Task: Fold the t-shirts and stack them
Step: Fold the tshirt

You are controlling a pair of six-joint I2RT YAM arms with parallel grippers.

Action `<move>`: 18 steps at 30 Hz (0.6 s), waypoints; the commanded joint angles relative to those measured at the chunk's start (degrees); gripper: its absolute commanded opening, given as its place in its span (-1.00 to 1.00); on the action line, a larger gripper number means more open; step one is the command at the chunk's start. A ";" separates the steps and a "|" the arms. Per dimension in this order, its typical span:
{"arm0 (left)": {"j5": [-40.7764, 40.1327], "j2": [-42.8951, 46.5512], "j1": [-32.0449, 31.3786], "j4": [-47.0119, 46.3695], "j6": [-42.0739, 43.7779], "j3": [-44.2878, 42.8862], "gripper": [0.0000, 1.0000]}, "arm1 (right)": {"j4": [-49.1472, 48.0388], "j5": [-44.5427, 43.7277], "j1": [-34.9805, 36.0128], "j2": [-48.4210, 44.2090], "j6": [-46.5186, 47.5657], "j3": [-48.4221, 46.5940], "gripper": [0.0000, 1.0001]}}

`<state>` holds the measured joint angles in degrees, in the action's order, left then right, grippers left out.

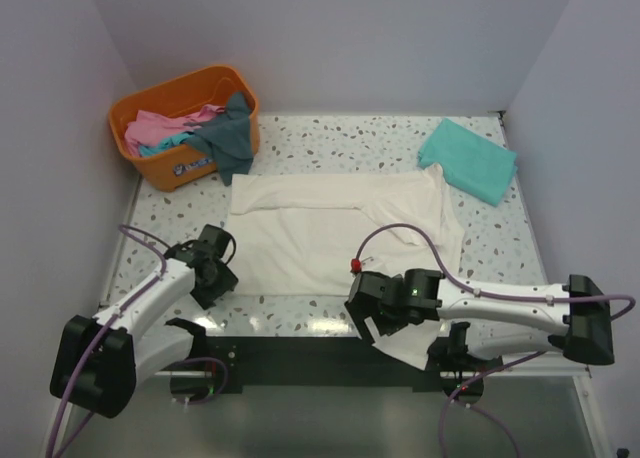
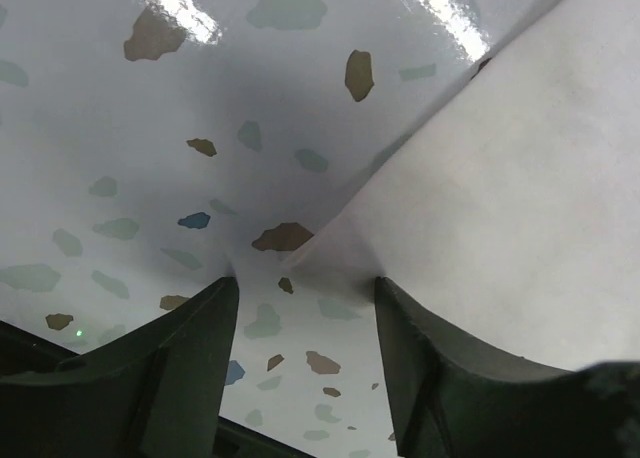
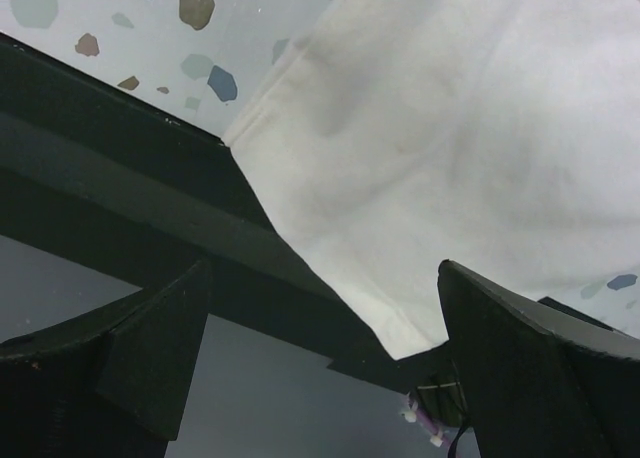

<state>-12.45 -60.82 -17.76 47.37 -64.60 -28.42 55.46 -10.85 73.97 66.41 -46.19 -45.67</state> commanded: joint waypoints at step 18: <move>-1.35 -5.28 -0.17 -12.57 -2.03 2.41 -1.00 | -10.11 9.88 4.07 5.92 3.65 12.97 0.69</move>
<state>-13.89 -63.72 -17.76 42.39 -67.88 -29.12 49.76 -2.57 77.45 71.37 -43.97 -35.03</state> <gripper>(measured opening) 0.031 0.865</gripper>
